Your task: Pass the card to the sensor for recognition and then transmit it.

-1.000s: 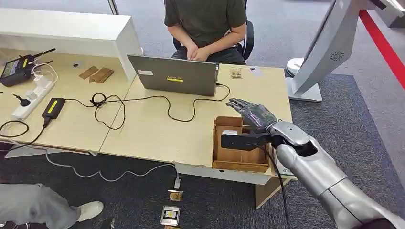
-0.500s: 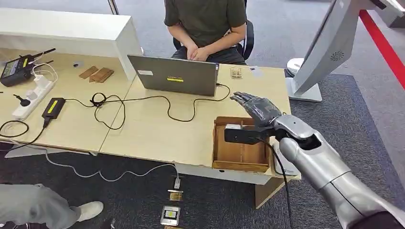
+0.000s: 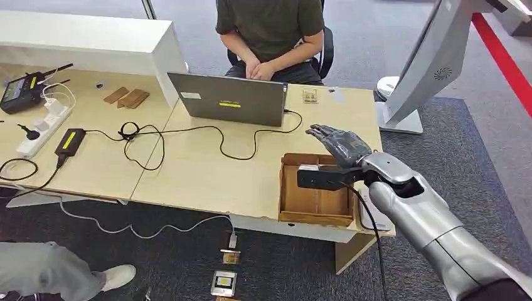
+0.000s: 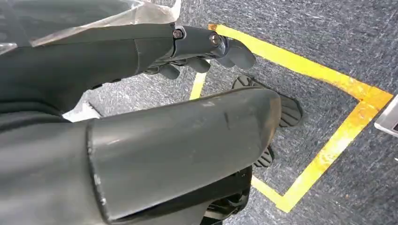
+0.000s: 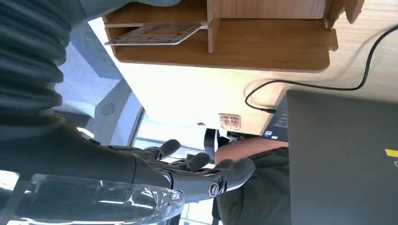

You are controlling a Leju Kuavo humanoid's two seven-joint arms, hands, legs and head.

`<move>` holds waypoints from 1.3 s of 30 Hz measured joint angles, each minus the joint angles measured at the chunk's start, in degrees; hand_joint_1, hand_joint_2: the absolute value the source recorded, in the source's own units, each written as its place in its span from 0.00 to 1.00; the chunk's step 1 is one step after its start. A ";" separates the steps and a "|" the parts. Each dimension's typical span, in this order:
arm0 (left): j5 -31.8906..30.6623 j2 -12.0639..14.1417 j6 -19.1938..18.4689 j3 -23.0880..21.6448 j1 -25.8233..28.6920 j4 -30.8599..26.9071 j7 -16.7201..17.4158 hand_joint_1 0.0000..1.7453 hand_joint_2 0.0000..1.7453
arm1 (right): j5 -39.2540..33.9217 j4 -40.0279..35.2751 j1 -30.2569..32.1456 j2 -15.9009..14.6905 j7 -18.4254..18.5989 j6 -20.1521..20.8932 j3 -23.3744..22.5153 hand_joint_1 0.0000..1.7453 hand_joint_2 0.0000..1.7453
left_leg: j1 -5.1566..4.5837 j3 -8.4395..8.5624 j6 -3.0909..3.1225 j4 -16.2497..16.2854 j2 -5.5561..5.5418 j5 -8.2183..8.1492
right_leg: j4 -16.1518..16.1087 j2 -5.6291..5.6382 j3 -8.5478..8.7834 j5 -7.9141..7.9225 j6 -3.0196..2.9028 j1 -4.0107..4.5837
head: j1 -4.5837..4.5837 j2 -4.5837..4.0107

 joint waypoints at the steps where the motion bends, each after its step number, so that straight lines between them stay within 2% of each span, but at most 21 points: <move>1: -0.02 0.00 0.00 0.00 0.00 0.00 0.02 0.00 0.00 | -0.02 0.00 0.02 -0.04 0.20 0.15 0.00 0.00 1.00 | 0.00 0.00 0.00 0.00 0.00 0.00 | 0.00 0.00 0.00 0.00 0.00 0.00 | 0.00 0.00; 15: -0.85 0.11 0.53 -0.13 -0.04 0.00 2.23 0.00 0.00 | 0.11 -0.04 0.14 -0.79 0.92 0.55 -0.04 0.00 1.00 | 0.00 0.00 0.00 0.00 0.00 0.00 | 0.00 0.00 0.01 0.00 0.00 0.00 | 0.00 0.00; 39: -1.68 0.11 0.87 -0.52 -0.09 -0.02 3.56 0.00 0.00 | 1.86 0.61 0.32 -0.77 0.46 0.11 0.18 0.00 1.00 | 0.00 0.00 0.00 0.00 0.00 0.00 | 0.00 0.00 0.01 0.00 0.00 0.00 | 0.02 0.00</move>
